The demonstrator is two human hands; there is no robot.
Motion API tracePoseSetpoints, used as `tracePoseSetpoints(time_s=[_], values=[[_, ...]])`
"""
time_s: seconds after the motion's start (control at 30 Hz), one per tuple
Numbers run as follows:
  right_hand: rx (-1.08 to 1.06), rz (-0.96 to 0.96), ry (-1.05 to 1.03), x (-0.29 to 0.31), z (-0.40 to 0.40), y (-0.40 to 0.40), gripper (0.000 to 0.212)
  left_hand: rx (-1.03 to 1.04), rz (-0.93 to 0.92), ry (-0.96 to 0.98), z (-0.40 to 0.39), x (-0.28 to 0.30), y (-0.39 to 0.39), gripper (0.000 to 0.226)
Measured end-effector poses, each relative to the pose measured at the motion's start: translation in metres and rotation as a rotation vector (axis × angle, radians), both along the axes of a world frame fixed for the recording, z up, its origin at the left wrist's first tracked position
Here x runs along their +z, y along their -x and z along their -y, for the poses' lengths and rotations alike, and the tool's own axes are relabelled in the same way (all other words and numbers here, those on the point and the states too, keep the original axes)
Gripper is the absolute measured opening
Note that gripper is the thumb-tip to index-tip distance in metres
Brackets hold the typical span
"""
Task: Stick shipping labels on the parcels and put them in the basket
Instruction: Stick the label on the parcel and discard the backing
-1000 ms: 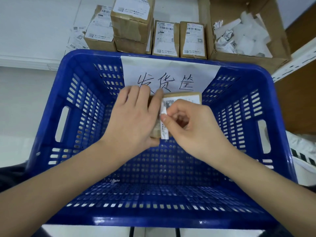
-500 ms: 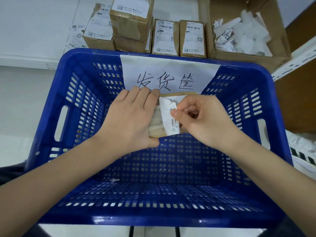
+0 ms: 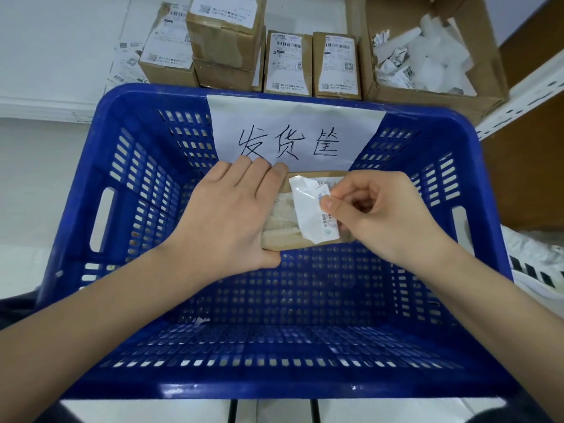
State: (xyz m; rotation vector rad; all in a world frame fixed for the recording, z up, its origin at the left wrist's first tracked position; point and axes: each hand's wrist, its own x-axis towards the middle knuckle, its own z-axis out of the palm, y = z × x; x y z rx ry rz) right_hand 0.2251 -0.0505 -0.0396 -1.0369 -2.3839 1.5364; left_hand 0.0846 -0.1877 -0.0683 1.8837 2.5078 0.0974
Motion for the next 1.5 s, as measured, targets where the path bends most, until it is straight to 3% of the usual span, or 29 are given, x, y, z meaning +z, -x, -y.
tracePoseSetpoints(time_s=[0.33, 0.6, 0.73, 0.8, 1.07, 1.27, 1.43, 1.5], values=[[-0.056, 0.009, -0.094, -0.004, -0.001, -0.007, 0.021, 0.0, -0.021, -0.015, -0.002, 0.002, -0.001, 0.098], [0.047, -0.031, -0.483, -0.017, 0.005, -0.001, 0.016, 0.016, -0.031, -0.086, 0.001, 0.002, -0.006, 0.081], [-0.001, -0.024, -0.012, -0.005, -0.001, 0.006, 0.022, 0.037, -0.071, -0.094, 0.003, 0.002, 0.002, 0.083], [-0.031, -0.006, 0.117, 0.001, -0.002, 0.007, 0.024, 0.041, -0.08, -0.095, 0.002, 0.003, 0.004, 0.085], [-0.002, 0.038, 0.024, -0.004, 0.0, 0.004, 0.013, 0.033, -0.102, -0.113, 0.002, 0.005, 0.003, 0.083], [0.101, 0.105, -0.376, -0.011, 0.008, 0.002, 0.015, 0.019, -0.099, -0.12, 0.001, -0.001, 0.0, 0.083], [0.075, -0.06, -0.04, -0.01, 0.007, 0.003, 0.003, 0.078, -0.053, -0.123, 0.0, 0.001, 0.006, 0.079], [0.035, -0.078, 0.03, -0.008, 0.008, 0.005, 0.018, 0.089, -0.069, -0.132, 0.0, 0.003, 0.009, 0.079]])
